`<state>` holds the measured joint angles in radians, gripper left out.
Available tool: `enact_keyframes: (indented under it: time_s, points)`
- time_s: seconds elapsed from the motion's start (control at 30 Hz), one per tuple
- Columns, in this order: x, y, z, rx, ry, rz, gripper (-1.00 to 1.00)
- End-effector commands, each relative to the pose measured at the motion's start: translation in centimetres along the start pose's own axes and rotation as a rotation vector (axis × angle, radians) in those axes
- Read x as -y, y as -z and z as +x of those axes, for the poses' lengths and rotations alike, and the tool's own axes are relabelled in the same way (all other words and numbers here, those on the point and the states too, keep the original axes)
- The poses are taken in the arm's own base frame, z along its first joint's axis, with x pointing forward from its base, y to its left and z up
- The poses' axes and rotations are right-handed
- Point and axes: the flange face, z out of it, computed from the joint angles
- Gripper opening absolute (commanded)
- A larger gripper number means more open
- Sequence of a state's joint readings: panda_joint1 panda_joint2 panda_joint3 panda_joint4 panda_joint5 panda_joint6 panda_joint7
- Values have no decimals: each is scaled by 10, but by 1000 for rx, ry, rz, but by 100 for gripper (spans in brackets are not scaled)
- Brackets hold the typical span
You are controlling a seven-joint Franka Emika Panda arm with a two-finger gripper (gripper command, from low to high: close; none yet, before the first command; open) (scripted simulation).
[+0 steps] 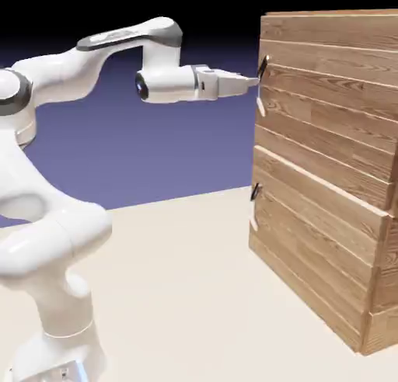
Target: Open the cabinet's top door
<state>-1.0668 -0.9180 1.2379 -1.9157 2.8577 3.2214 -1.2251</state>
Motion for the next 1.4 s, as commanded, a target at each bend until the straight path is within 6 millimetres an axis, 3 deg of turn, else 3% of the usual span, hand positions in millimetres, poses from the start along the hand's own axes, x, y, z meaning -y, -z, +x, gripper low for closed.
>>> enact_keyframes:
  time_s: [0.0, 0.03, 0.2, 0.23, 0.27, 0.93, 1.37]
  points:
    - [0, -3, -9, 6, -1, -1, 0]
    - [0, -3, -9, 6, -1, -1, 0]
    - [0, -52, -10, 6, -1, -1, 0]
    - [0, -53, -10, 6, -1, -1, 0]
    - [0, -53, -10, 6, -1, -1, -100]
    - [-34, 51, 25, 176, -2, 169, -100]
    - [-69, 118, 60, 298, -2, 291, -100]
